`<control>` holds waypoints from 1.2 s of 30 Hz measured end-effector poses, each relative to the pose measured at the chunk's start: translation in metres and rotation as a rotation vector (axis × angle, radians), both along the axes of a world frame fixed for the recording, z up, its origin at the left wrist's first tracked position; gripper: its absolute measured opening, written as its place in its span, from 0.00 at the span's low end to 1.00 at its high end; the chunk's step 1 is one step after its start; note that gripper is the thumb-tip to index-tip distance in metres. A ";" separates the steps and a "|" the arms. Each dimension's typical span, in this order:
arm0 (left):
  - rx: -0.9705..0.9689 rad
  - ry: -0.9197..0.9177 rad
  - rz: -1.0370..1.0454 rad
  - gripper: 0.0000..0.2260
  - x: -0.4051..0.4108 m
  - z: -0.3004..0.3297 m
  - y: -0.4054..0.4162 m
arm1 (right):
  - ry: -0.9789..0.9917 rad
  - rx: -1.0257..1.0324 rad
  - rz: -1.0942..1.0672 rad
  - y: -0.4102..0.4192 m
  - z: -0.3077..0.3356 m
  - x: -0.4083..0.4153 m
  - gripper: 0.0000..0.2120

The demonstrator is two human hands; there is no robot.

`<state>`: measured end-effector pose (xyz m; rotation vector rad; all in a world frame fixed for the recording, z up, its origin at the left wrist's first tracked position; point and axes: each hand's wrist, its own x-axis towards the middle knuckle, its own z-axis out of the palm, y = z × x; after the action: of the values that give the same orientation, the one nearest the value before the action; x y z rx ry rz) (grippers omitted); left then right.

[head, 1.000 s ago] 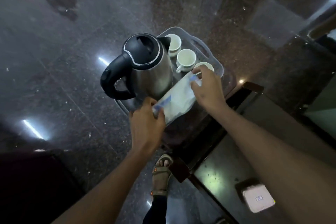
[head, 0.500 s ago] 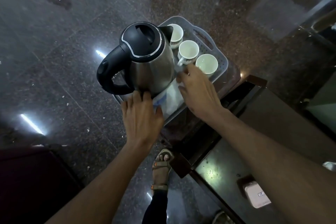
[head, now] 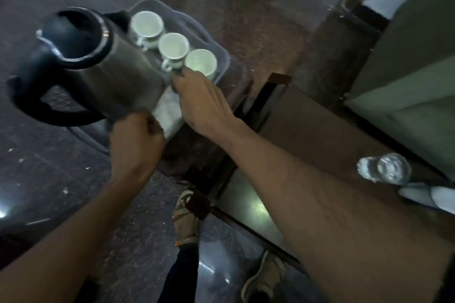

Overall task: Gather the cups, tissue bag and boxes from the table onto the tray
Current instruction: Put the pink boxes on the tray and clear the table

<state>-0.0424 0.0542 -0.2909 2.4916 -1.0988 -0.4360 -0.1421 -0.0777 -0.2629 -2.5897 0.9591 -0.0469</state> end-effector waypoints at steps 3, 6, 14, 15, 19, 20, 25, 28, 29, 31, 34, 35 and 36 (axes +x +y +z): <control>-0.161 -0.003 -0.030 0.03 -0.049 0.019 -0.008 | -0.105 -0.023 -0.161 -0.007 0.006 -0.065 0.12; -0.193 0.107 -0.123 0.03 -0.121 0.031 -0.027 | -0.073 -0.006 -0.326 -0.006 0.003 -0.153 0.10; -0.038 0.274 -0.457 0.07 -0.312 0.017 -0.018 | 0.124 0.110 -0.664 0.078 -0.022 -0.383 0.11; -0.007 0.281 -0.487 0.07 -0.329 0.012 -0.012 | 0.134 0.126 -0.710 0.092 -0.025 -0.407 0.11; 0.079 0.264 -0.628 0.09 -0.379 -0.009 0.009 | 0.128 0.184 -0.861 0.138 -0.038 -0.485 0.13; 0.086 0.235 -0.655 0.10 -0.387 -0.014 0.014 | 0.139 0.195 -0.883 0.146 -0.043 -0.499 0.13; 0.156 0.068 -0.772 0.18 -0.415 -0.042 0.037 | 0.133 0.264 -1.001 0.177 -0.067 -0.543 0.20; 0.180 0.042 -0.820 0.22 -0.428 -0.055 0.052 | 0.144 0.310 -1.005 0.193 -0.080 -0.554 0.24; 0.188 0.044 -0.841 0.22 -0.433 -0.057 0.056 | 0.152 0.320 -0.993 0.198 -0.083 -0.554 0.26; 0.219 0.066 -0.881 0.24 -0.448 -0.064 0.065 | 0.152 0.323 -0.982 0.206 -0.089 -0.557 0.31; 0.285 0.166 -0.883 0.28 -0.476 -0.072 0.071 | 0.121 0.312 -1.031 0.215 -0.097 -0.562 0.34; 0.305 0.217 -0.871 0.30 -0.485 -0.074 0.072 | 0.107 0.307 -1.052 0.217 -0.100 -0.563 0.33; 0.319 0.272 -0.855 0.30 -0.494 -0.075 0.072 | 0.094 0.305 -1.072 0.219 -0.102 -0.565 0.32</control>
<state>-0.5359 0.1266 -0.3660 1.9731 -2.0584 -1.2176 -0.7069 0.1416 -0.3649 -1.5648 2.0706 -0.0531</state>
